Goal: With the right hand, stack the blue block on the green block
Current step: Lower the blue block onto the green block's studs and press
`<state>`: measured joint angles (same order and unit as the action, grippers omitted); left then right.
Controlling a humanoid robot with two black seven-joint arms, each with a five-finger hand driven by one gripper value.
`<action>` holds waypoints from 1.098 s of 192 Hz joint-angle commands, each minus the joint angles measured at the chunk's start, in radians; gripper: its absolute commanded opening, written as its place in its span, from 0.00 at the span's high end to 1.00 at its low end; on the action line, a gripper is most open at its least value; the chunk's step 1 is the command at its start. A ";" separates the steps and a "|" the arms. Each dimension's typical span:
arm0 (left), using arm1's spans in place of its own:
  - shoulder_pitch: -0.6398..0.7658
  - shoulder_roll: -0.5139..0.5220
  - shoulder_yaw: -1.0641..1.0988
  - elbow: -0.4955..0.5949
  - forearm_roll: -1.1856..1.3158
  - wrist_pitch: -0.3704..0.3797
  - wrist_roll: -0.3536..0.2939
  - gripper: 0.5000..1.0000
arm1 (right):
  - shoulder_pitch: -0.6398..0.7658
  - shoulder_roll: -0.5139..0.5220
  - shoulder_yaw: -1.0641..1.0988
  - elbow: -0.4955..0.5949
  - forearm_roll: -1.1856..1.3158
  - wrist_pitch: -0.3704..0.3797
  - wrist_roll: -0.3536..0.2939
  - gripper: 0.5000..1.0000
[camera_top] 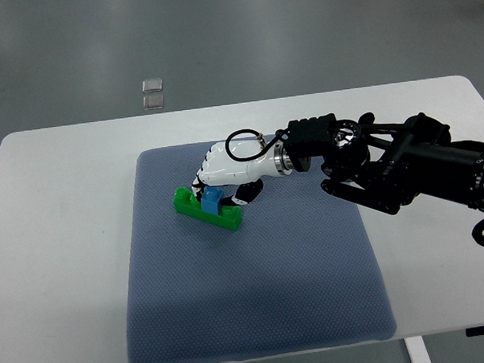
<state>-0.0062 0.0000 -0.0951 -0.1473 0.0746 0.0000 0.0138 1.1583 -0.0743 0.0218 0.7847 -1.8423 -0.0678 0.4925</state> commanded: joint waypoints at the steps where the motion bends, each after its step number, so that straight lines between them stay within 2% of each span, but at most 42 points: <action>1: 0.000 0.000 0.000 0.000 0.001 0.000 0.002 0.00 | -0.005 0.005 0.000 -0.002 0.000 0.000 0.000 0.77; 136: 0.000 0.000 0.000 0.000 0.001 0.000 0.000 0.00 | -0.012 0.014 -0.002 -0.016 -0.002 -0.007 0.000 0.76; 148: 0.000 0.000 0.000 0.000 -0.001 0.000 0.000 0.00 | -0.012 0.014 -0.002 -0.016 0.000 -0.007 0.000 0.70; 164: 0.000 0.000 0.000 0.000 -0.001 0.000 0.000 0.00 | -0.009 0.014 0.001 -0.016 0.003 -0.009 0.001 0.50; 182: 0.000 0.000 0.000 0.000 -0.001 0.000 0.000 0.00 | -0.008 0.013 0.001 -0.016 0.011 -0.015 0.001 0.40; 193: 0.000 0.000 0.000 0.000 0.001 0.000 0.000 0.00 | -0.006 0.011 0.001 -0.016 0.012 -0.017 0.003 0.30; 211: 0.000 0.000 0.000 0.000 0.001 0.000 0.000 0.00 | -0.003 0.010 0.001 -0.015 0.014 -0.017 0.003 0.28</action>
<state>-0.0061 0.0000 -0.0951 -0.1473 0.0741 0.0000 0.0140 1.1521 -0.0623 0.0229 0.7684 -1.8308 -0.0834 0.4947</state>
